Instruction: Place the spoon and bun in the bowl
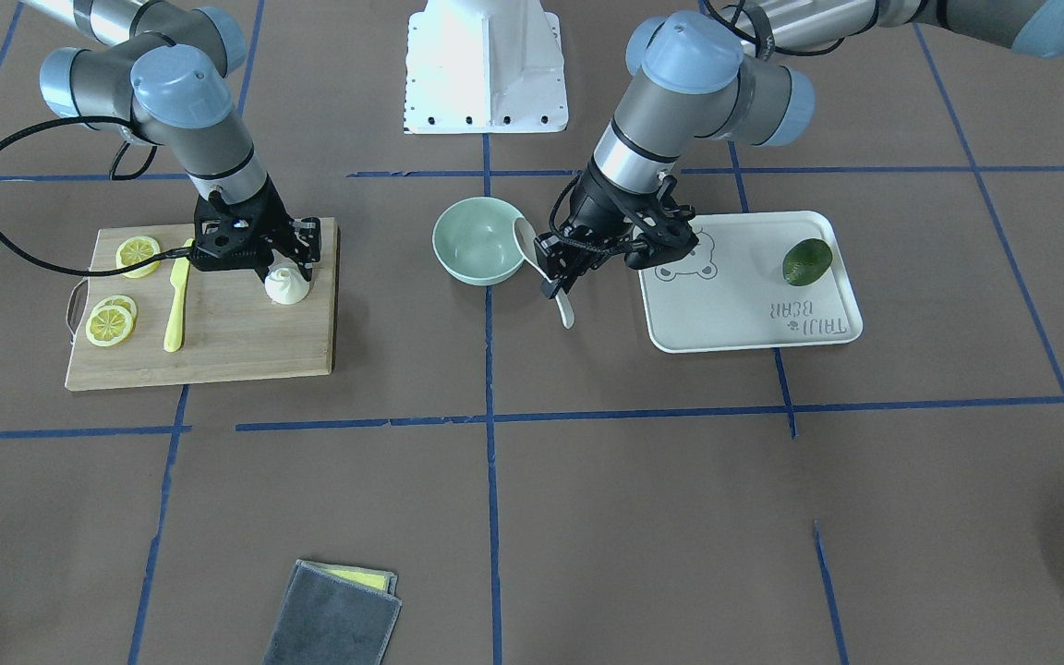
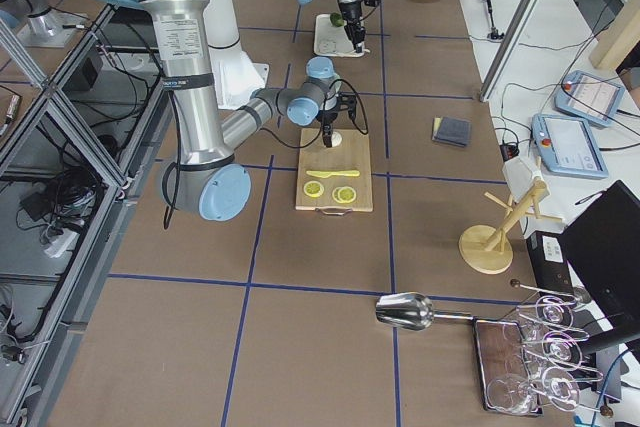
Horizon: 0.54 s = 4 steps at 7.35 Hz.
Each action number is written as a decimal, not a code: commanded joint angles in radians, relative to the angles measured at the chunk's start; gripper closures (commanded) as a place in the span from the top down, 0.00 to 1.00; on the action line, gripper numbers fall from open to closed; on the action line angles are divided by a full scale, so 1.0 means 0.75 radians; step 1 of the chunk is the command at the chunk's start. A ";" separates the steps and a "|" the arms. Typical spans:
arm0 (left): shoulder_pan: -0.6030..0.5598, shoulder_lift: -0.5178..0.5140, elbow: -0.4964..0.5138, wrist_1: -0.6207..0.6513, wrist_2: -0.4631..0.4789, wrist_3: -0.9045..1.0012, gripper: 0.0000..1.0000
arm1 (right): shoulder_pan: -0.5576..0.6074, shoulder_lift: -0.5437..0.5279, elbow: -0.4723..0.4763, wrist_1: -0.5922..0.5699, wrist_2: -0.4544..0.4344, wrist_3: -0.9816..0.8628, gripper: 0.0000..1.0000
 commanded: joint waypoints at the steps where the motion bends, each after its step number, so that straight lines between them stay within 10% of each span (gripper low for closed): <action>1: 0.009 -0.002 0.049 -0.052 0.000 -0.001 0.00 | 0.032 0.005 0.033 -0.060 0.010 -0.014 0.40; 4: 0.082 -0.018 0.049 -0.064 0.006 -0.073 0.00 | 0.044 0.017 0.044 -0.064 0.010 -0.014 0.11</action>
